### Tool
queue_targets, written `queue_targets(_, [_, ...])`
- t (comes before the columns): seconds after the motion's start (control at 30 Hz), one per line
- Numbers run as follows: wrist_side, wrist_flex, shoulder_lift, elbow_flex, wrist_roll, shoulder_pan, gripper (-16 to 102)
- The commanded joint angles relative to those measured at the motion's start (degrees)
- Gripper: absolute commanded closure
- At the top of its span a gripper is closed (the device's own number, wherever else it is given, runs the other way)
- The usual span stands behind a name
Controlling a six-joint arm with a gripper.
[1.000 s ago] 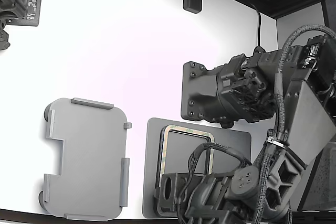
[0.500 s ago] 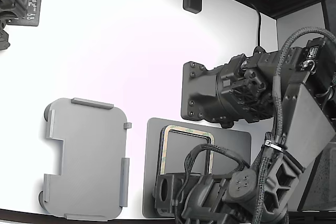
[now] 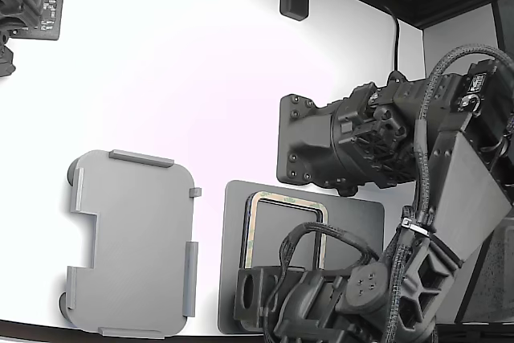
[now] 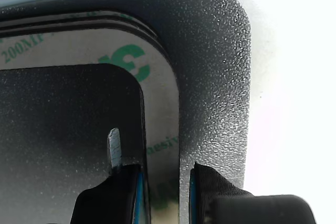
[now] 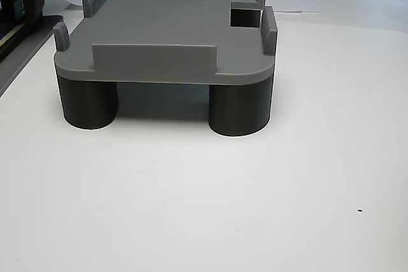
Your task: Move top rectangular frame to the holder.
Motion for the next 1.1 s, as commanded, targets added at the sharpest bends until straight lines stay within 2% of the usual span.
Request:
queue_targets(0.0, [0.09,-0.18,1.05,-1.41,0.18,-0.53,55])
queue_targets(0.13, [0.79,-0.26,1.05,-1.49,0.35,-0.53,66])
queue_targets(0.27, [2.46,-0.18,0.7,-2.46,1.23,-0.53,97])
queue_targets(0.43, [3.08,4.04,-0.44,-7.03,1.67,-0.53,97])
queue_targets(0.67, [3.96,13.97,-0.97,-18.11,8.09,-0.79,98])
queue_targets(0.93, [5.62,17.05,8.26,-21.01,28.92,-3.87,98])
queue_targets(1.07, [8.7,17.05,12.39,-20.04,47.02,-5.1,98])
